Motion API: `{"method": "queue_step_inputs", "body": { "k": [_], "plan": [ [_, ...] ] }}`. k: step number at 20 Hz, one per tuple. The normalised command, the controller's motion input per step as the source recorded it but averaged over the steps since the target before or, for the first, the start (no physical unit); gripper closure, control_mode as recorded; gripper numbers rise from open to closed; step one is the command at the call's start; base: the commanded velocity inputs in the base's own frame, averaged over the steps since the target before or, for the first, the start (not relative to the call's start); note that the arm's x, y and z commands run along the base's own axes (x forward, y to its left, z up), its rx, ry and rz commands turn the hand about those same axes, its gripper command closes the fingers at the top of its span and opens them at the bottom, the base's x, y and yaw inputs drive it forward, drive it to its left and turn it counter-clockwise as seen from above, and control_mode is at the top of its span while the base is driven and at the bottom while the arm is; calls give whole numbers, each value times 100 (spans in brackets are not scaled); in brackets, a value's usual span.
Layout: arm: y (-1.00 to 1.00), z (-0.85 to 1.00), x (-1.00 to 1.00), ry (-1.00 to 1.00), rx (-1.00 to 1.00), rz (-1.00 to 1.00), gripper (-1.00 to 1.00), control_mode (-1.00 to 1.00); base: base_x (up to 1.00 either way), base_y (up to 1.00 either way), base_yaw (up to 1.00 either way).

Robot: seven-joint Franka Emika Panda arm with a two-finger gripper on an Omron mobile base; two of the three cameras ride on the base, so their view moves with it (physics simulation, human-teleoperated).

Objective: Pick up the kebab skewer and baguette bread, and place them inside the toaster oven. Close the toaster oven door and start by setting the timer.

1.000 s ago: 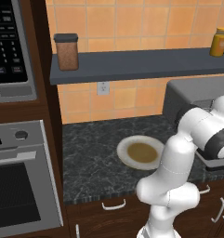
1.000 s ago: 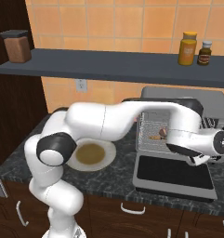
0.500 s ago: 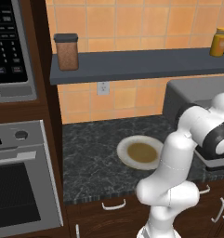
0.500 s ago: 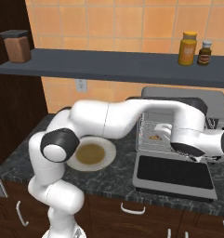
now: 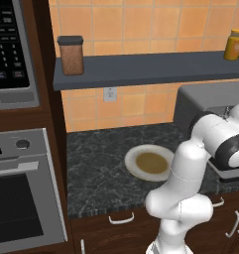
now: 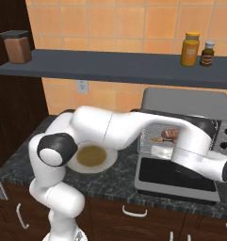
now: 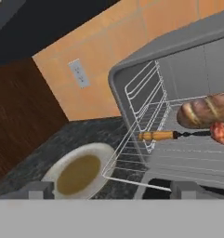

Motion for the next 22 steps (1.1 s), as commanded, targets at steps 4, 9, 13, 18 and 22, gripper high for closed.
{"method": "queue_step_inputs", "body": {
  "k": [4, 9, 13, 18, 22],
  "plan": [
    [46, -4, 44, -16, -33, -20, -100, -100, 0, 0, 0],
    [19, 0, 40, -5, -25, -24, -100, -100, 0, 0, 0],
    [4, -1, 29, 0, -21, -33, -100, -100, 0, 0, 0],
    [5, 0, 14, 0, -13, -34, -100, -100, 0, 0, 0],
    [4, 0, 0, 0, -2, -19, -100, -100, 0, 0, 0]
  ]
}}
